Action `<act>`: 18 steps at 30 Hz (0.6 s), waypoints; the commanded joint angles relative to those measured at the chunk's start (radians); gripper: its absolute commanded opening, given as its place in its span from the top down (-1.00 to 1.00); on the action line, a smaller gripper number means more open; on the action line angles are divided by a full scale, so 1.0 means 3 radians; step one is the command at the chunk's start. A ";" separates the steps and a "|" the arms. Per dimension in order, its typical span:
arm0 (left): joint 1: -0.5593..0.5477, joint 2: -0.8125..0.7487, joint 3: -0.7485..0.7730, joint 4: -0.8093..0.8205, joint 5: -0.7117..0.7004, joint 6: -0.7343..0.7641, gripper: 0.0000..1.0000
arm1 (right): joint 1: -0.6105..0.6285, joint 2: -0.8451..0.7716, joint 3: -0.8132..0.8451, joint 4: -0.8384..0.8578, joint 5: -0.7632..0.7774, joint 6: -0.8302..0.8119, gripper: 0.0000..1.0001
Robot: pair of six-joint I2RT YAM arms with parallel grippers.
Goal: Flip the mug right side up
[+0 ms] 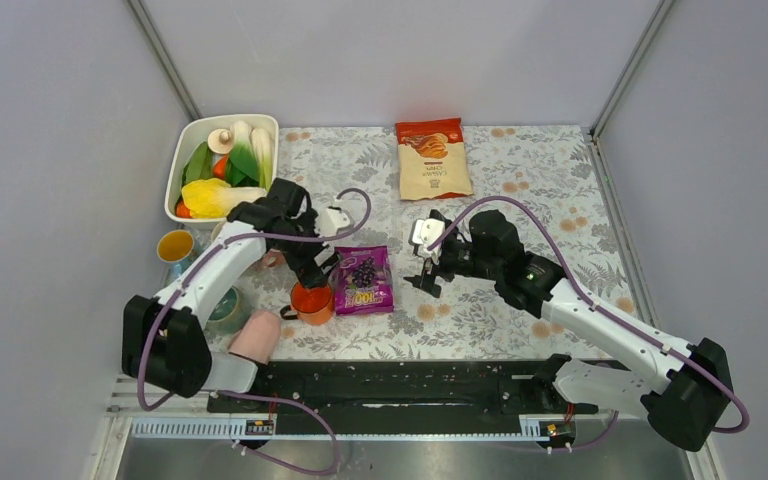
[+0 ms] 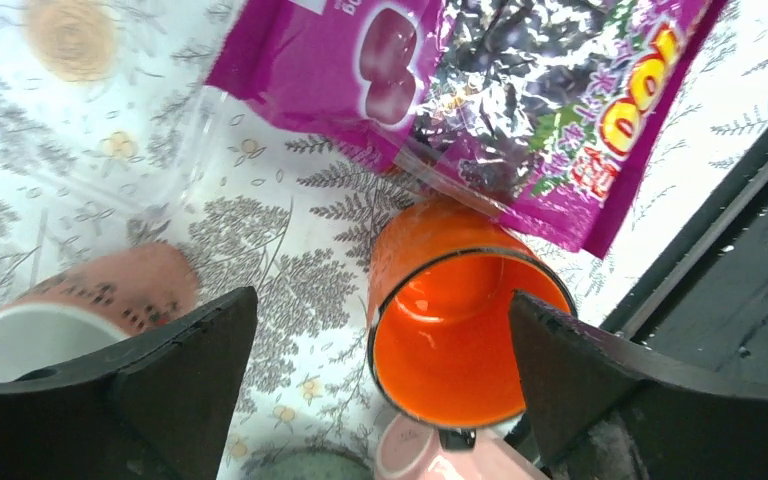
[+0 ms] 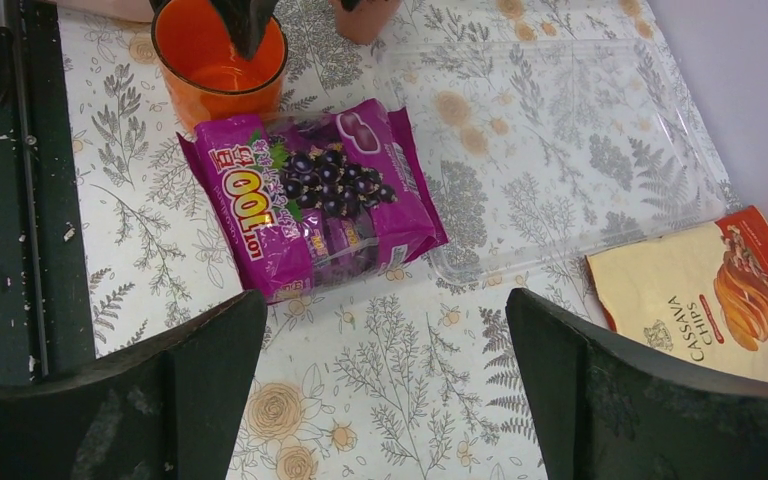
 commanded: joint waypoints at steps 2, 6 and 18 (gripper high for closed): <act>0.0307 -0.0440 0.0369 -0.0544 0.0116 -0.0030 -0.98 | 0.0003 -0.0005 0.0053 0.0208 -0.0056 0.0269 -0.99; 0.0733 -0.0749 0.0383 -0.0808 -0.0167 0.0272 -0.90 | -0.0001 0.0156 0.0165 0.0346 0.0048 0.0683 -0.99; 0.2461 -0.1536 -0.0677 -0.1140 -0.0541 0.2433 -0.92 | 0.0000 -0.0186 -0.0388 0.0906 -0.0220 0.1092 -0.99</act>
